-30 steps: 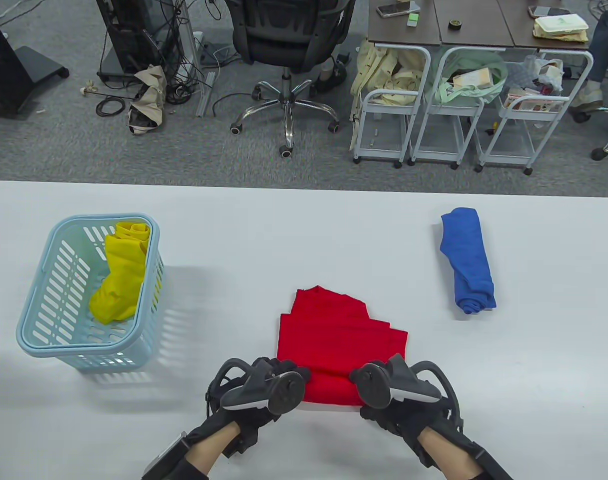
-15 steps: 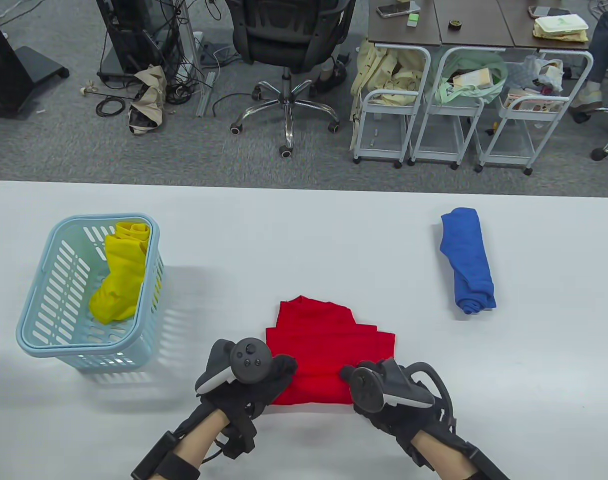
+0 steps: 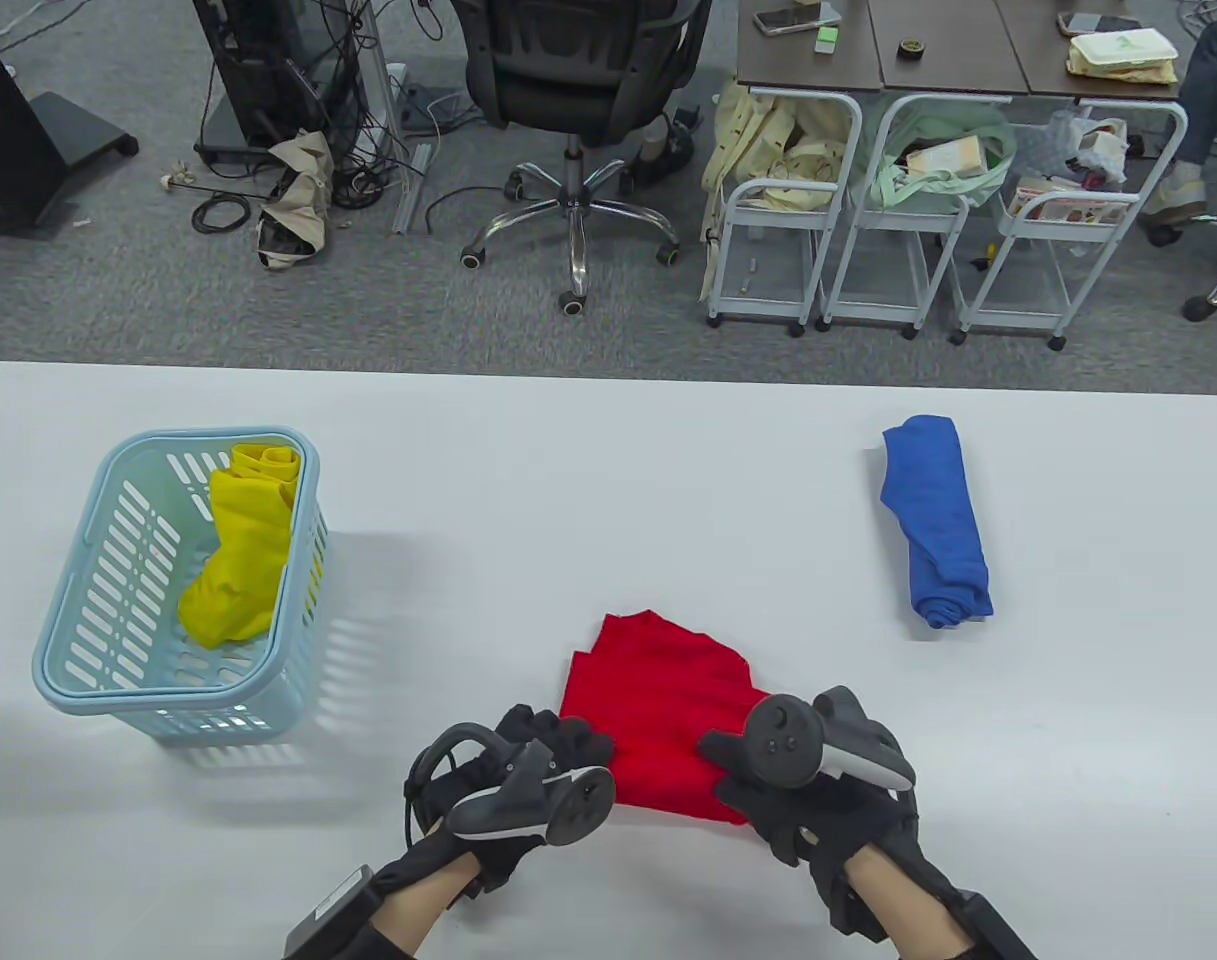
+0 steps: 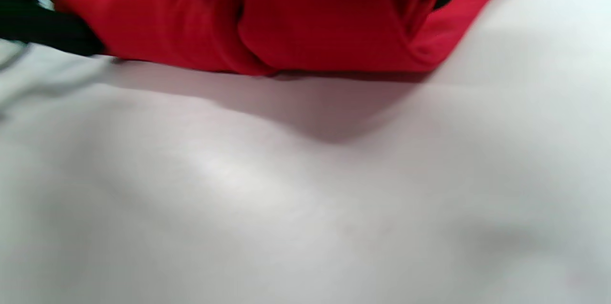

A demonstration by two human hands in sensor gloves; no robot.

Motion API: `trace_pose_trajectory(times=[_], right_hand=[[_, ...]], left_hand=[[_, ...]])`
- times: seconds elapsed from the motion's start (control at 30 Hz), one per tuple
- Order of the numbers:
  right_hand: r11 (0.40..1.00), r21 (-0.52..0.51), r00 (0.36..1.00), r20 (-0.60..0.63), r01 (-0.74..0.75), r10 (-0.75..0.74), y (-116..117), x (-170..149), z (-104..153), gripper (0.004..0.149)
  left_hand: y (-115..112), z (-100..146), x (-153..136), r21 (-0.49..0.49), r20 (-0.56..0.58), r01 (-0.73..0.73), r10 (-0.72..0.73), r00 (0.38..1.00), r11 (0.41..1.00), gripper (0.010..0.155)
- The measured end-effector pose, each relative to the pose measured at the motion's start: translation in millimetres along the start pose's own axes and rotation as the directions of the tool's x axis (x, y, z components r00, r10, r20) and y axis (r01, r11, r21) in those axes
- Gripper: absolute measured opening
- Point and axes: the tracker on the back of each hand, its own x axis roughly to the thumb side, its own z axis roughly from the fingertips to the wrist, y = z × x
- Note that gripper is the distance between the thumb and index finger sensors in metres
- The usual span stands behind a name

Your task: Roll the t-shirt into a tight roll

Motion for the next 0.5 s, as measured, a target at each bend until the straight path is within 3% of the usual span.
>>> trace_pose_trajectory(times=[0.1,0.17,0.3,0.4,0.5], right_hand=[[0.993,-0.074,0.996,-0.01,-0.094,0.094,-5.6,7.7,5.5,0.064],[0.997,-0.029,0.996,0.065,-0.065,0.066,-0.7,11.5,3.8,0.068],[0.986,0.043,0.987,0.038,-0.16,0.159,18.0,19.9,-7.8,0.081],[0.987,0.033,0.987,0.039,-0.16,0.158,13.6,20.9,-10.5,0.073],[0.996,0.055,0.996,0.06,-0.064,0.06,10.5,14.7,-8.2,0.071]], left_hand=[[-0.7,0.1,-11.1,-0.042,-0.007,-0.19,0.19,0.982,0.981,0.056],[-1.7,-0.1,-21.2,-0.057,-0.037,-0.285,0.283,0.958,0.957,0.056],[-5.5,-1.0,-38.3,-0.065,-0.123,-0.462,0.453,0.883,0.884,0.057],[-4.4,2.6,-31.4,-0.026,-0.103,-0.385,0.381,0.919,0.923,0.059],[-3.3,4.1,-17.6,-0.039,-0.042,-0.193,0.191,0.981,0.98,0.067]])
